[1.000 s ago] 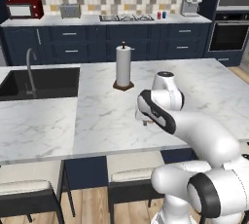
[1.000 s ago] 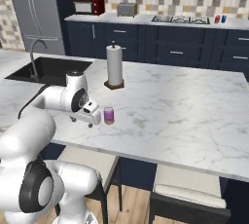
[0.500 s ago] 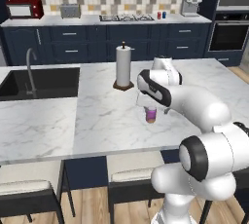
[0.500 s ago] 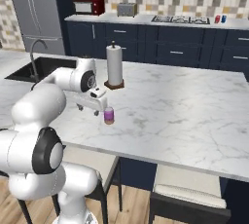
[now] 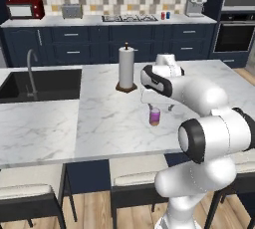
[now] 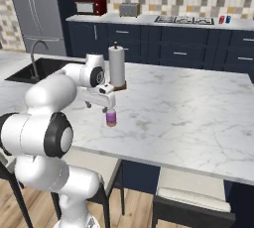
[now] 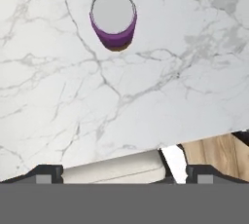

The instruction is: Four empty soda cans are scattered around the kitchen. Gather all the cans and cluster them next to the stove for recycling.

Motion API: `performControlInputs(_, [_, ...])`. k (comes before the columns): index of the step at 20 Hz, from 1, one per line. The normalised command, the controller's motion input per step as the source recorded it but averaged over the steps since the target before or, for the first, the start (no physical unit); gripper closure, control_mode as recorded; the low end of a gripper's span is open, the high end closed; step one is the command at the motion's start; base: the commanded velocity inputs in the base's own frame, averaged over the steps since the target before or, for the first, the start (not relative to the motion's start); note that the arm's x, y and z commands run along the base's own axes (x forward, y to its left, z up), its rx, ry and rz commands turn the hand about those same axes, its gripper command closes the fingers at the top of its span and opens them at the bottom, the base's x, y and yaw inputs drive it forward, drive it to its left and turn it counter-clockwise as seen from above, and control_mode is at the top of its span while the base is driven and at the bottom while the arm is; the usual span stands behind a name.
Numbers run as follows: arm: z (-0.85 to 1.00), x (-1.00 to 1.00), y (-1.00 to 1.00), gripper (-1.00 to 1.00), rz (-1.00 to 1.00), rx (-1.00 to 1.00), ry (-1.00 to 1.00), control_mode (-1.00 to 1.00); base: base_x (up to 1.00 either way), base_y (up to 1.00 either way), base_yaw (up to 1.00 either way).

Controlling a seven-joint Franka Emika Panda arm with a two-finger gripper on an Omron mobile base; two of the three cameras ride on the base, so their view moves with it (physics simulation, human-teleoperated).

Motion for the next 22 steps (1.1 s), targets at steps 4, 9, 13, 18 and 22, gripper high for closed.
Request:
performControlInputs(4, [-0.25, 0.29, -0.07, -1.0, 0.04, 0.0, 0.0, -1.0, 0.0, 0.0, 0.0])
performControlInputs(9, [-0.29, 0.26, -0.02, -1.0, 0.04, -0.02, 0.0, -1.0, 0.0, 0.0, 0.0])
performControlInputs(13, [-0.2, 0.32, -0.09, -1.0, 0.05, -0.01, 0.0, -1.0, 0.0, 0.0, 0.0])
performControlInputs(18, [-0.13, 0.38, -0.1, -1.0, 0.06, 0.0, 0.0, -1.0, 0.0, 0.0, 0.0])
performControlInputs(22, [-0.15, 0.37, -0.04, -1.0, 0.05, 0.0, 0.0, -1.0, 0.0, 0.0, 0.0])
